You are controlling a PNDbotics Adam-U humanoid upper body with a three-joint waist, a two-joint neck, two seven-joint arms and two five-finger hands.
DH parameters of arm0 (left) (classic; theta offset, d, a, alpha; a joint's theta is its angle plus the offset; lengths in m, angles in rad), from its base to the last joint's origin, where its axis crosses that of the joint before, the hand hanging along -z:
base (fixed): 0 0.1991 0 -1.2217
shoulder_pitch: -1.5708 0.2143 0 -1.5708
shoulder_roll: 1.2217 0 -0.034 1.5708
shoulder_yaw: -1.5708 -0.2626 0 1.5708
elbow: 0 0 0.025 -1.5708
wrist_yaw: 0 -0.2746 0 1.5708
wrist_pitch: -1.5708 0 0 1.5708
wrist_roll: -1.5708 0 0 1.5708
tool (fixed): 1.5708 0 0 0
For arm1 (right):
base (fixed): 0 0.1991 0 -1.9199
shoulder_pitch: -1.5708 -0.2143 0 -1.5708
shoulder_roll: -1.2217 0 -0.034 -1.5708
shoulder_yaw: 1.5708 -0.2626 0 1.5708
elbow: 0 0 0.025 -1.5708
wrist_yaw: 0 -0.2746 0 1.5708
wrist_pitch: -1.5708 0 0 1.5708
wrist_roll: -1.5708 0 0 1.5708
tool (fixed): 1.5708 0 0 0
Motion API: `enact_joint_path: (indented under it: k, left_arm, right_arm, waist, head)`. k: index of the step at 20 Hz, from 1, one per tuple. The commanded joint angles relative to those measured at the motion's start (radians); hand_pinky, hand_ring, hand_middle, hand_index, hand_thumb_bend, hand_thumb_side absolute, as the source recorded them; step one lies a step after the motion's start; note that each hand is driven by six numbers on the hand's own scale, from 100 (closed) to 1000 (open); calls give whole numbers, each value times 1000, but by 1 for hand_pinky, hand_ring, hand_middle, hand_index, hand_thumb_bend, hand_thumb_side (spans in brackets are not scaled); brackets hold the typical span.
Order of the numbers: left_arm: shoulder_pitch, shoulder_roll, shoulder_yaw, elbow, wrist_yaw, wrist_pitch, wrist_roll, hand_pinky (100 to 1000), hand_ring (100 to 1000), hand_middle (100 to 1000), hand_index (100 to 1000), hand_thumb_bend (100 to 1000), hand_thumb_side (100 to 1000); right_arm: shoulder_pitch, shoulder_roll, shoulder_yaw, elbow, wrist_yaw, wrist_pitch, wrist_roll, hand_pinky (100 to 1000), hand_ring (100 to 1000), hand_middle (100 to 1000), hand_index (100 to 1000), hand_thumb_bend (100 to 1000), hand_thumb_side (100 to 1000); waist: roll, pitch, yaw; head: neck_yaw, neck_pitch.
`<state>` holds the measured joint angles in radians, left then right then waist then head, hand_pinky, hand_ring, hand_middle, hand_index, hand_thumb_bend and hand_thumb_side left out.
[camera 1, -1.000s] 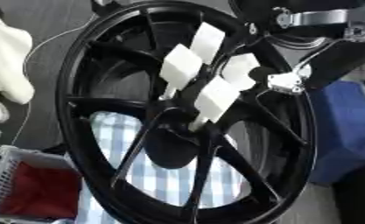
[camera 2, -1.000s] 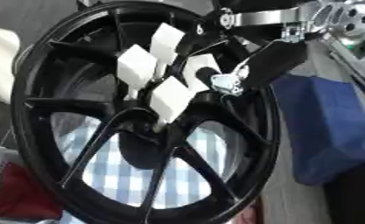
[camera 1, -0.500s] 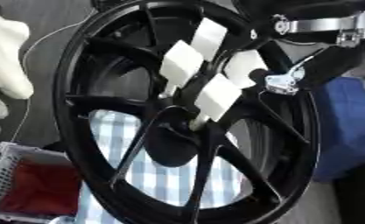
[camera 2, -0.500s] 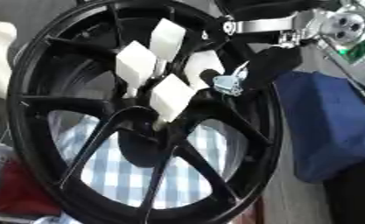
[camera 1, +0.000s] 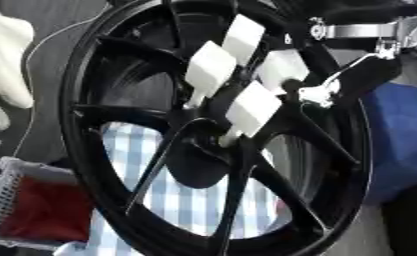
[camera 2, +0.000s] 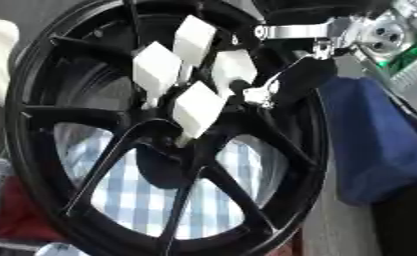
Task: Pull the pin out of the wheel hub.
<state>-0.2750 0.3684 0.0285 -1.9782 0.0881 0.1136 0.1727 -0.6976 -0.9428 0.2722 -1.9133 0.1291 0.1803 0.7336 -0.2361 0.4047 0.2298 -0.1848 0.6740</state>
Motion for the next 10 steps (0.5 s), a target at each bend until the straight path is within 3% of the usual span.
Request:
enact_joint_path:
  k: [1, 2, 5, 10]
  left_arm:
    - [-11, 8, 7, -22, 2, -1, -1, 437, 689, 616, 683, 100, 815]
    - [-12, 8, 7, -22, 2, -1, 0, 437, 689, 616, 683, 100, 815]
    - [-12, 8, 7, -22, 5, -1, -1, 437, 690, 616, 683, 100, 815]
    - [-9, 7, 11, -22, 6, 0, 0, 438, 690, 616, 683, 100, 813]
  right_arm:
    - [-8, -16, -7, 0, -2, 1, -15, 844, 748, 529, 744, 100, 292]
    - [-8, -15, -8, 0, -10, 3, -26, 833, 703, 484, 685, 100, 250]
    - [-8, -15, -7, 0, -30, 12, -62, 812, 616, 386, 559, 100, 248]
    - [-2, -25, -17, -3, -97, 44, -106, 794, 594, 342, 497, 100, 237]
  waist:
    - [10, -15, -1]
    - [10, -14, 0]
    - [10, -16, 0]
    - [15, -28, -4]
  head:
    - [3, -12]
    - [3, -11]
    - [3, -10]
    - [4, -6]
